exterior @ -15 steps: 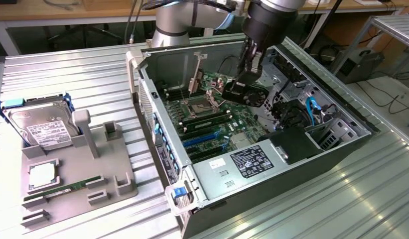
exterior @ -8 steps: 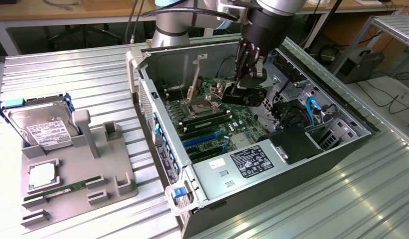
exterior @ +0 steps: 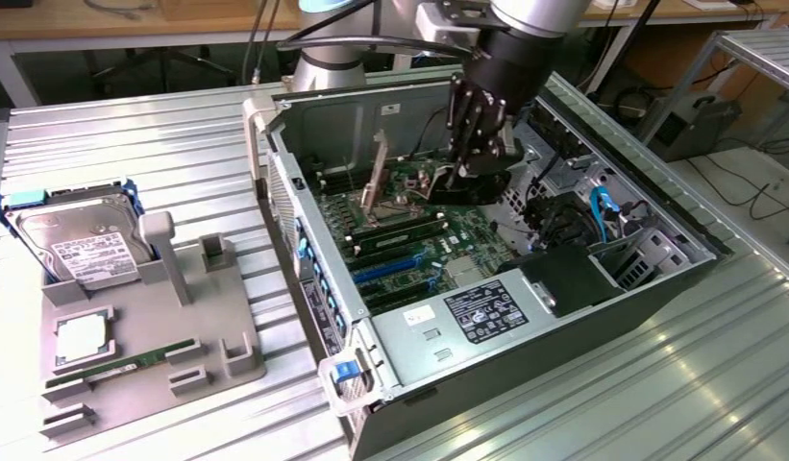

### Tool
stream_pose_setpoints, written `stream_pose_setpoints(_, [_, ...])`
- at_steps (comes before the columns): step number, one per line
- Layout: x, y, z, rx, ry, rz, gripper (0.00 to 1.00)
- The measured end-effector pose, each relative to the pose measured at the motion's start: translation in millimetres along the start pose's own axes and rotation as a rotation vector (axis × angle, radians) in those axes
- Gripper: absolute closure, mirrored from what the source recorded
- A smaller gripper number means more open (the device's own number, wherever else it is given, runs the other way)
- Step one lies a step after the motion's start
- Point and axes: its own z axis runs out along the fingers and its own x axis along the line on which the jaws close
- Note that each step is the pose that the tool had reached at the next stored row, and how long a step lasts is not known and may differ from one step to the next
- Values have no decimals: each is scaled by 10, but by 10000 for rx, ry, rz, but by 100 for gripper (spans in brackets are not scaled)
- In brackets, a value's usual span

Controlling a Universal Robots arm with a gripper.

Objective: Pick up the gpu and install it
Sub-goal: 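Insert the gpu into the slot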

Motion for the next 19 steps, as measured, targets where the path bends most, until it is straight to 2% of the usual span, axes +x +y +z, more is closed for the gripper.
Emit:
stream_pose_setpoints(6, [1,-4,54,-17,102,-1344,74])
stream_pose_setpoints(9, [5,7,106,-16,125,-1637,74])
stream_pose_setpoints(12, [26,100,167,-17,126,-1671,74])
stream_pose_setpoints(15, [63,262,241,-13,126,-1670,74])
stream_pose_setpoints(19, [87,370,298,36,120,-1676,74])
